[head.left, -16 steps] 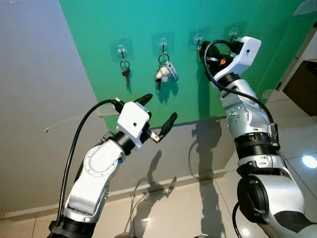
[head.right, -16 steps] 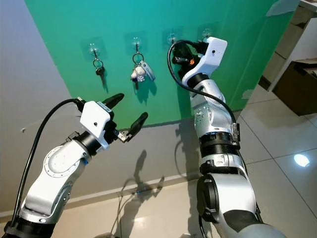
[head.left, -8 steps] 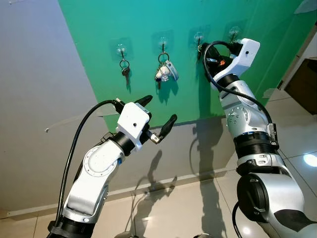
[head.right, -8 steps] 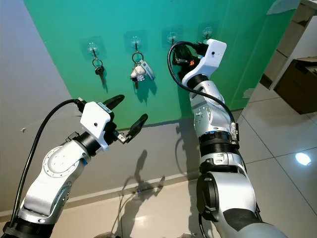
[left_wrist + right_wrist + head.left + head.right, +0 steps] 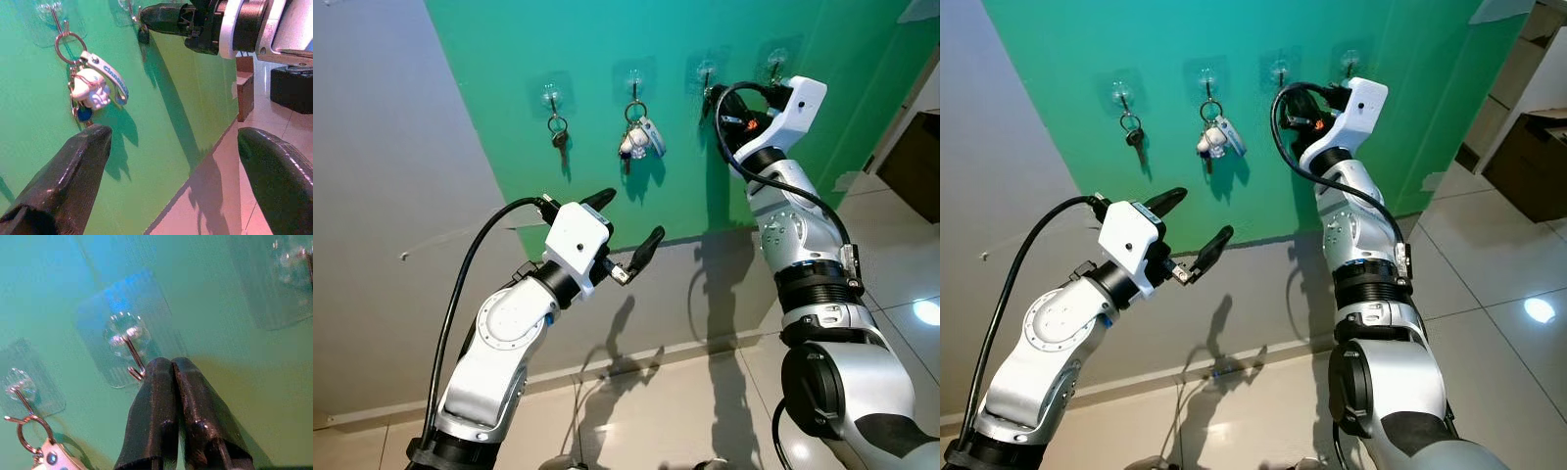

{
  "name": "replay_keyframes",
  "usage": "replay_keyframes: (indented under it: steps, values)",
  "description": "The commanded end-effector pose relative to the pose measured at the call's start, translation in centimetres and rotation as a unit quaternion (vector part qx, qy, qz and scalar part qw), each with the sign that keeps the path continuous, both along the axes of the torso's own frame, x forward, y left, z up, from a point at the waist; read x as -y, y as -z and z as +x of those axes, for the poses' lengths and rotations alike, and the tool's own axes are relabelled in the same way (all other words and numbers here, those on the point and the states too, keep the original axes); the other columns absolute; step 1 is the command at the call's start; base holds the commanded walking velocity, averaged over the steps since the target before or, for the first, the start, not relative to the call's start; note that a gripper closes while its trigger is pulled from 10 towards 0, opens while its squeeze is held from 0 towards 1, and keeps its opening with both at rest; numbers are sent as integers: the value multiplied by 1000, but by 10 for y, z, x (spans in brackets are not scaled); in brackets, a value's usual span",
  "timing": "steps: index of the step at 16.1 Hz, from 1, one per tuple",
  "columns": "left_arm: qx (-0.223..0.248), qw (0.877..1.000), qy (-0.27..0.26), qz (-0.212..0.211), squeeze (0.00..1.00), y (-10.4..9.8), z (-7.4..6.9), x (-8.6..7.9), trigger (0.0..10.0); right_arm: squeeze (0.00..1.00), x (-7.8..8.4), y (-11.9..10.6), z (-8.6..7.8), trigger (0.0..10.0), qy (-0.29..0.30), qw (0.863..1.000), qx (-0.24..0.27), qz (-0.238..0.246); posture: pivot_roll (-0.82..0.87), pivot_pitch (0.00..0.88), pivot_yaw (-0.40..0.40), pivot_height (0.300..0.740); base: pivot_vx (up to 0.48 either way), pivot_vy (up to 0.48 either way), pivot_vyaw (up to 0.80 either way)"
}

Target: Hang keys on a hook

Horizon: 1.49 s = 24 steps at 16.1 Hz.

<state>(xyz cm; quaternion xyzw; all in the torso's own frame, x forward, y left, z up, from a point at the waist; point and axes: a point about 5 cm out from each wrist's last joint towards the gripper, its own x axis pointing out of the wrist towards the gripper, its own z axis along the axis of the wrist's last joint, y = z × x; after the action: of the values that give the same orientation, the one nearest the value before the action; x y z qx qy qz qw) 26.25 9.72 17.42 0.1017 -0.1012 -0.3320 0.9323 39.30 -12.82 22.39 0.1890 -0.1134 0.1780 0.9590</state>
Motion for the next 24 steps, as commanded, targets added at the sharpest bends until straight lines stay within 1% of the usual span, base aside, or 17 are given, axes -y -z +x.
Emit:
replay_keyframes:
  steps: [1,3,5,8,10,11,12,14,16,17,18,19,24]
  values:
    - [2,1000,4,-2,0,-3,-2,0,10000,0,-3,-5,1,10000,-3,1000,6,-5,34,69,59,740,0,0,0]
    - [7,1000,23,-12,0,-6,-5,3,10000,0,-3,-3,1,10000,5,999,7,-32,34,69,60,740,0,0,0]
    - [12,999,37,-26,0,-11,-7,7,10000,0,-2,-2,1,10000,11,999,11,-44,33,68,60,740,0,0,0]
    - [17,999,37,-30,0,-13,-6,7,10000,0,0,0,0,10000,16,999,11,-46,31,68,59,740,0,0,0]
    - [24,998,43,-44,0,-19,-7,8,10000,0,1,0,0,10000,18,999,11,-46,30,69,60,740,0,0,0]
    - [26,996,56,-59,0,-23,-9,11,10000,0,2,0,0,10000,20,999,12,-46,29,70,61,740,0,0,0]
    - [26,996,56,-59,0,-23,-9,11,10000,0,2,0,0,10000,20,999,12,-46,29,70,61,740,0,0,0]
    - [23,994,82,-74,0,-26,-13,16,10000,0,3,-1,0,10000,21,999,13,-46,29,70,61,740,0,0,0]
    - [21,993,87,-77,0,-26,-14,16,10000,0,3,-1,0,10000,21,999,13,-42,30,69,62,740,0,0,0]
    - [21,993,87,-79,0,-27,-13,16,10000,294,3,-1,0,10000,19,999,13,-38,30,69,62,740,0,0,0]
    - [21,993,87,-81,0,-27,-13,15,10000,976,3,-1,0,10000,19,999,14,-35,30,69,63,740,0,0,0]
    - [20,992,88,-84,0,-28,-13,15,10000,1000,3,-2,0,10000,18,999,16,-32,30,69,63,740,0,0,0]
    - [17,992,90,-84,0,-27,-13,15,10000,1000,3,-2,-3,10000,9,999,26,-16,30,70,63,740,0,0,0]
